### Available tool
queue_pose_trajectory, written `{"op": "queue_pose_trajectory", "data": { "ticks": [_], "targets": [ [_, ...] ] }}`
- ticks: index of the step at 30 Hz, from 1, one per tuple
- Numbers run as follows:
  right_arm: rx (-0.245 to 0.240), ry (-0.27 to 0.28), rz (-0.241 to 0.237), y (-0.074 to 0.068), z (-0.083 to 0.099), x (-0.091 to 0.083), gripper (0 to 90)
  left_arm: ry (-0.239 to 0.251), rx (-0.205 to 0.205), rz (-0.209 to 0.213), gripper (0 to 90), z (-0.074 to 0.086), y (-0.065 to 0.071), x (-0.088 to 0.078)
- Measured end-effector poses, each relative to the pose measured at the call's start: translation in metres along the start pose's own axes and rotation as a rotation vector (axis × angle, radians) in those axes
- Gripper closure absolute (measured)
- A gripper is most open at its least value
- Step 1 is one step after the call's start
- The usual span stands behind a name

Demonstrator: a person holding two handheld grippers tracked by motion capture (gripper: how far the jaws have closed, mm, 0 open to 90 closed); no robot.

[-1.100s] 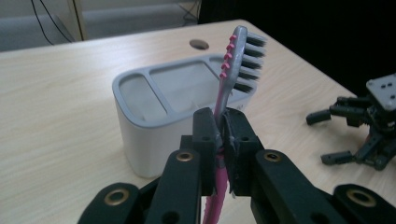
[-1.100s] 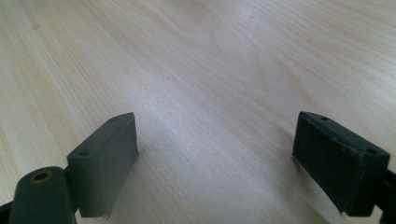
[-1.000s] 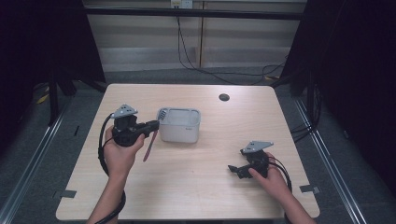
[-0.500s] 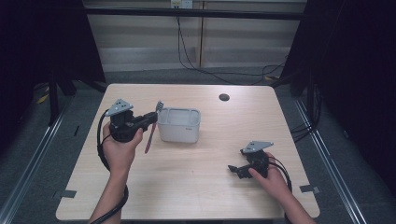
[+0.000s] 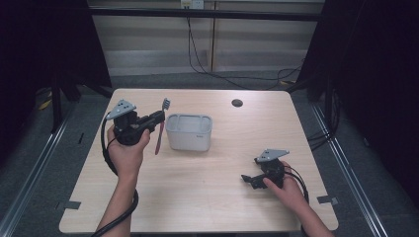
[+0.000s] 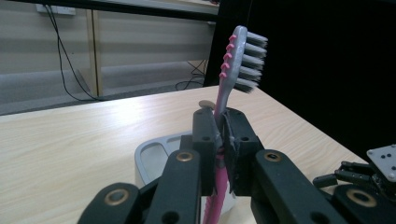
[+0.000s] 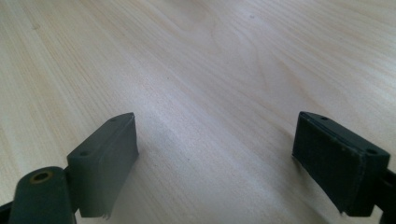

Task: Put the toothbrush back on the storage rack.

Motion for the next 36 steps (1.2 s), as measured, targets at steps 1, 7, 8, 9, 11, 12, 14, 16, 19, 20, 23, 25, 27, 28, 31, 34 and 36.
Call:
{"op": "queue_pose_trajectory", "data": {
  "ticks": [1, 7, 8, 9, 11, 12, 14, 16, 19, 20, 23, 25, 27, 28, 31, 34, 36],
  "targets": [
    [0.0, 0.0, 0.0, 0.0, 0.0, 0.0, 13.4, 0.008, -0.001, 0.001, 84.1, -0.001, 0.0, 0.0],
    [0.0, 0.0, 0.0, 0.0, 0.0, 0.0, 13.4, 0.048, -0.016, -0.003, 84.1, -0.007, -0.002, 0.0],
    [0.0, 0.0, 0.0, 0.0, 0.0, 0.0, 13.4, 0.055, -0.017, -0.004, 84.1, -0.008, -0.003, 0.0],
    [0.0, 0.0, 0.0, 0.0, 0.0, 0.0, 13.4, 0.061, -0.016, -0.005, 84.1, -0.009, -0.003, 0.0],
    [0.0, 0.0, 0.0, 0.0, 0.0, 0.0, 13.4, 0.074, -0.019, -0.007, 84.1, -0.012, -0.003, 0.0],
    [0.0, 0.0, 0.0, 0.0, 0.0, 0.0, 13.4, 0.08, -0.021, -0.01, 84.1, -0.013, -0.003, 0.0],
    [0.0, 0.0, 0.0, 0.0, 0.0, 0.0, 13.4, 0.091, -0.021, -0.012, 84.1, -0.016, -0.003, 0.001],
    [-0.001, 0.0, 0.0, 0.0, 0.0, 0.0, 13.4, 0.101, -0.021, -0.013, 84.1, -0.018, -0.003, 0.001],
    [0.0, 0.0, 0.0, 0.0, 0.0, 0.0, 13.4, 0.121, -0.026, -0.016, 84.1, -0.021, -0.004, 0.002],
    [-0.001, 0.0, 0.0, 0.0, 0.0, 0.0, 13.4, 0.127, -0.027, -0.016, 84.1, -0.022, -0.004, 0.003],
    [0.0, 0.0, 0.0, 0.0, 0.0, 0.0, 13.4, 0.142, -0.023, -0.021, 84.1, -0.025, -0.005, 0.004],
    [0.0, 0.0, 0.0, 0.0, 0.0, 0.0, 13.4, 0.149, -0.023, -0.023, 84.1, -0.028, -0.005, 0.005],
    [0.0, 0.0, 0.0, 0.0, 0.0, 0.0, 13.4, 0.158, -0.024, -0.024, 84.1, -0.03, -0.006, 0.005],
    [0.0, 0.0, 0.0, 0.0, 0.0, 0.0, 13.4, 0.164, -0.025, -0.027, 84.1, -0.031, -0.006, 0.005],
    [0.0, 0.0, 0.001, 0.0, 0.0, 0.0, 13.4, 0.178, -0.026, -0.034, 84.0, -0.034, -0.007, 0.006],
    [0.0, 0.0, 0.0, 0.0, 0.0, 0.0, 13.5, 0.185, -0.026, -0.034, 84.0, -0.036, -0.009, 0.008],
    [0.0, 0.0, 0.0, 0.0, 0.0, 0.0, 13.4, 0.191, -0.03, -0.035, 84.0, -0.037, -0.01, 0.009]
  ]
}}
Point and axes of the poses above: each handheld gripper's, and its own axes: x roughly forward along the jaws, z roughly out of its underside, y roughly to its right, the point moved 3 cm from there along x, roughly forward along the jaws, and after that the axes turned 12 degrees about x, right-handed, at the moved point
